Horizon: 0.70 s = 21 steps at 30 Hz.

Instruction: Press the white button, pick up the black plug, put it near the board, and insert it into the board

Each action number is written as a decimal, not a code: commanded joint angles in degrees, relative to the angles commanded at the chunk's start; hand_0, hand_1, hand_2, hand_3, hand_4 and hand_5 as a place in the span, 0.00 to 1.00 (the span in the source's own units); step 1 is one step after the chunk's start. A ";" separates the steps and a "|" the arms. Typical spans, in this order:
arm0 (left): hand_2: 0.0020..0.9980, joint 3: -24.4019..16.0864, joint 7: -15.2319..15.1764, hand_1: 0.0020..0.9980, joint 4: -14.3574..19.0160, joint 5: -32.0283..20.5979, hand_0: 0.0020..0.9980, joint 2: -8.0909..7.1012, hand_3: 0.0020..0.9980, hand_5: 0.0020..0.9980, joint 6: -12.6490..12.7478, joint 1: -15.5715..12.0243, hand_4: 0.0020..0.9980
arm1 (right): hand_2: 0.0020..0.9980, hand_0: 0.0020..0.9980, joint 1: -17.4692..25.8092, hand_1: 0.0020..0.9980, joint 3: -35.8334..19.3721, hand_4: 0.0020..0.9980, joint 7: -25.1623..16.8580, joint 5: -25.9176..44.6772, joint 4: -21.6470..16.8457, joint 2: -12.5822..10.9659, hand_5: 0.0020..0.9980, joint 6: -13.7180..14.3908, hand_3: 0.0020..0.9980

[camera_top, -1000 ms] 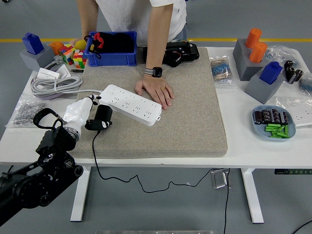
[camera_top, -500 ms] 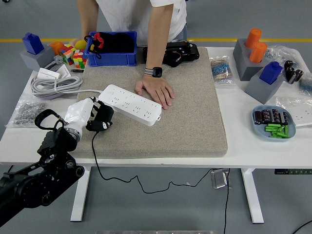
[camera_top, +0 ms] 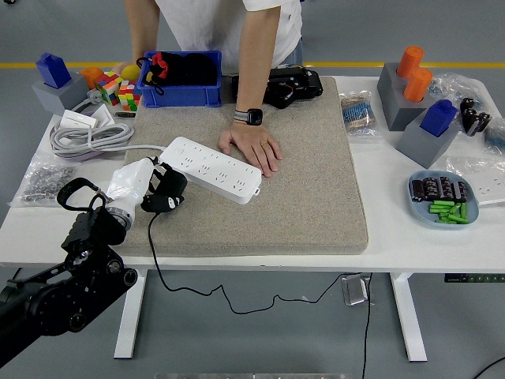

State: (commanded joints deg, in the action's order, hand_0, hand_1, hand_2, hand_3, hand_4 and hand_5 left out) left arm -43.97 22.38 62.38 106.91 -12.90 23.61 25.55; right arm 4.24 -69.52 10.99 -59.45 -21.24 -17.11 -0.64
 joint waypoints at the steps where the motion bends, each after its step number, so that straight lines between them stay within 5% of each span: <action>1: 0.33 -0.05 -0.44 0.27 -0.13 -0.45 0.17 0.00 0.58 0.00 0.27 0.00 0.64 | 0.69 0.81 0.01 0.70 0.02 0.67 -0.02 0.02 0.00 0.00 0.44 0.02 0.63; 10: 0.27 -1.10 -4.50 0.23 -1.71 -7.79 0.16 -0.07 0.54 0.00 1.91 -0.22 0.56 | 0.68 0.80 0.07 0.70 0.05 0.67 -0.38 0.08 -0.02 0.06 0.44 0.45 0.63; 21: 0.23 -3.10 -5.76 0.22 -1.91 -14.95 0.15 -0.64 0.55 0.00 1.07 -0.14 0.54 | 0.68 0.80 0.05 0.70 0.01 0.66 -0.62 0.11 -0.05 0.12 0.44 0.69 0.63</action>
State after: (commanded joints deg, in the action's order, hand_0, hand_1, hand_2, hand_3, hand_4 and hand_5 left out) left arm -47.07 16.62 60.47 91.96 -13.53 24.68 25.42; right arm 4.29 -69.51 10.36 -59.34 -21.29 -16.99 0.05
